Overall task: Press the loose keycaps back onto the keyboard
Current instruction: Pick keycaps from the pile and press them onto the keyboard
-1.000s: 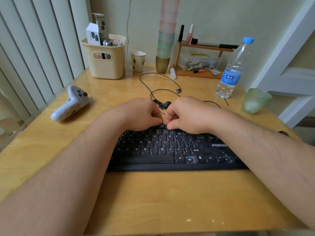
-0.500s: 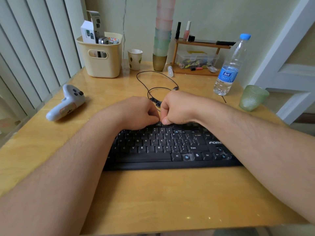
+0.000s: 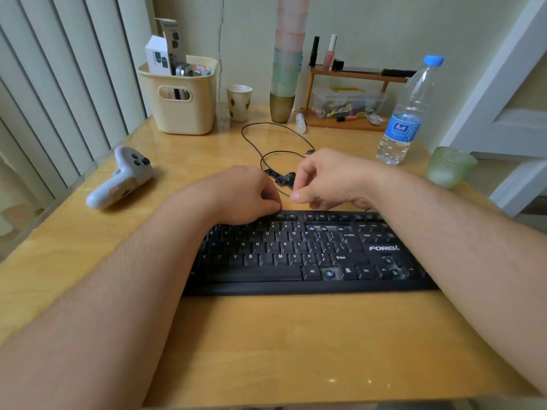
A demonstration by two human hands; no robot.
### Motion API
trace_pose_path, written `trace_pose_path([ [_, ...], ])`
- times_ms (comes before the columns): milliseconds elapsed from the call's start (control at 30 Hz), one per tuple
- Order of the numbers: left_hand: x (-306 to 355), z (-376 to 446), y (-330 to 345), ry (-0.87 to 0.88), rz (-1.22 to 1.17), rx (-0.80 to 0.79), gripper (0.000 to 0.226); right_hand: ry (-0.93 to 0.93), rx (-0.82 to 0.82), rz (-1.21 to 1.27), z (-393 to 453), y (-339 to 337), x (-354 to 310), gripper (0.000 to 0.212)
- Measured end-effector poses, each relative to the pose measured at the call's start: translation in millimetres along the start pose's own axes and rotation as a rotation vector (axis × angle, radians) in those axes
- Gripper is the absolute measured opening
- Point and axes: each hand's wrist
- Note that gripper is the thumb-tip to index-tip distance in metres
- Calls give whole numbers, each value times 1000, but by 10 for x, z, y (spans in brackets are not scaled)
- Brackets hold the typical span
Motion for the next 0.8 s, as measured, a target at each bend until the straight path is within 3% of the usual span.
trace_pose_path([
  [167, -52, -40, -79, -33, -8, 51, 19, -2, 35, -53, -31, 135, 149, 21],
  [333, -246, -23, -200, -182, 3, 237, 35, -67, 82, 7, -115, 177, 228, 20],
  [400, -250, 37, -154, -230, 7, 207, 50, -105, 101, 17, -133, 236, 272, 20],
  [500, -224, 137, -41, -290, 90, 13, 65, -152, 151, 29, -171, 269, 317, 21],
  [667, -256, 196, 11, -255, 284, -115, 50, -179, 282, -2, -235, 191, 397, 24],
  [800, -153, 114, -55, -207, 213, 87, 24, -209, 317, 11, -251, 158, 442, 22],
])
Point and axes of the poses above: each hand's wrist, its own z-axis towards the middle knuckle, its own y-axis out of the palm, x = y × z, and after that the axes turned 7 degrees about -x, right-handed
